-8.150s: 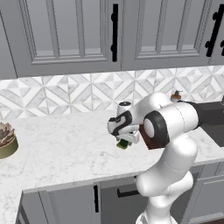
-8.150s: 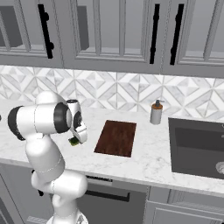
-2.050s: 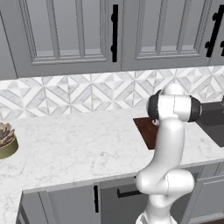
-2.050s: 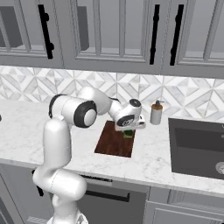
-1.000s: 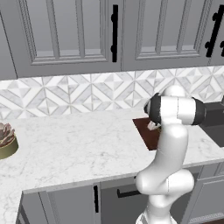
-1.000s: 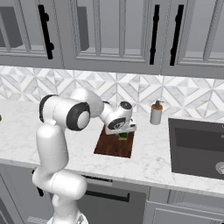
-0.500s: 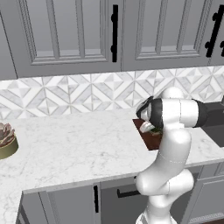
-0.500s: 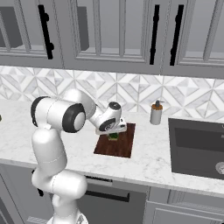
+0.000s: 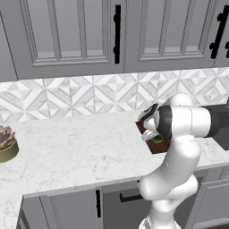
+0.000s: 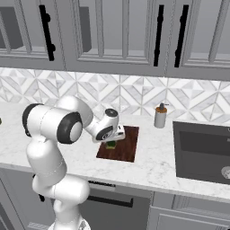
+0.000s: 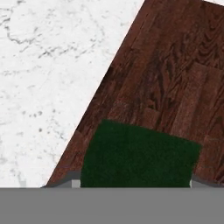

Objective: Pick up the sponge from the counter and clean the cutting board by briefly scrubbing or pressing down on the cutting board. Once finished, release the sponge.

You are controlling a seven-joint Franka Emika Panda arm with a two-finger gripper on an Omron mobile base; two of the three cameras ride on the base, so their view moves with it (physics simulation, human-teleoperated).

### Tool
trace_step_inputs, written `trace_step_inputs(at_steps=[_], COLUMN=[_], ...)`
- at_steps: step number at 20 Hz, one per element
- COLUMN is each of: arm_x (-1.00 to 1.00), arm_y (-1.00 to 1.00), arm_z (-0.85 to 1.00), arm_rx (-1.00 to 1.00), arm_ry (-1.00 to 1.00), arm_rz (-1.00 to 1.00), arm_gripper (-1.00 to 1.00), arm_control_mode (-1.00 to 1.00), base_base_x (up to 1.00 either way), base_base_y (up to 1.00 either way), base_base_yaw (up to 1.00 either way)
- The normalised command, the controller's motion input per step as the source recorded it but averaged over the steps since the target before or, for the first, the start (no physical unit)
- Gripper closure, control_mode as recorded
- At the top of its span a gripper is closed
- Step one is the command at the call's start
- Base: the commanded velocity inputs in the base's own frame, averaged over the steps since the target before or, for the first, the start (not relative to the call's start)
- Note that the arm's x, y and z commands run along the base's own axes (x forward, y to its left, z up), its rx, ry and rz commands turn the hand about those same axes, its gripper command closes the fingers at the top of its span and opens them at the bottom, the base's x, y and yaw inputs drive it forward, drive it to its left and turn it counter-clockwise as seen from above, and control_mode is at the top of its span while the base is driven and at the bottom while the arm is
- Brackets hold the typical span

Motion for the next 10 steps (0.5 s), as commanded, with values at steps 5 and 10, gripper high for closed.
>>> trace_step_inputs(at_steps=[5, 10], arm_x=[-0.76, -0.29], arm_y=[0.0, 0.05], arm_z=[-0.3, -0.22], arm_rx=[0.0, 0.0], arm_ry=[0.0, 0.0], arm_rz=[0.0, 0.0], arm_gripper=[1.0, 1.0], arm_control_mode=[-1.0, -1.0], base_base_x=[0.0, 0.0], base_base_y=[0.0, 0.0], base_base_yaw=[0.0, 0.0])
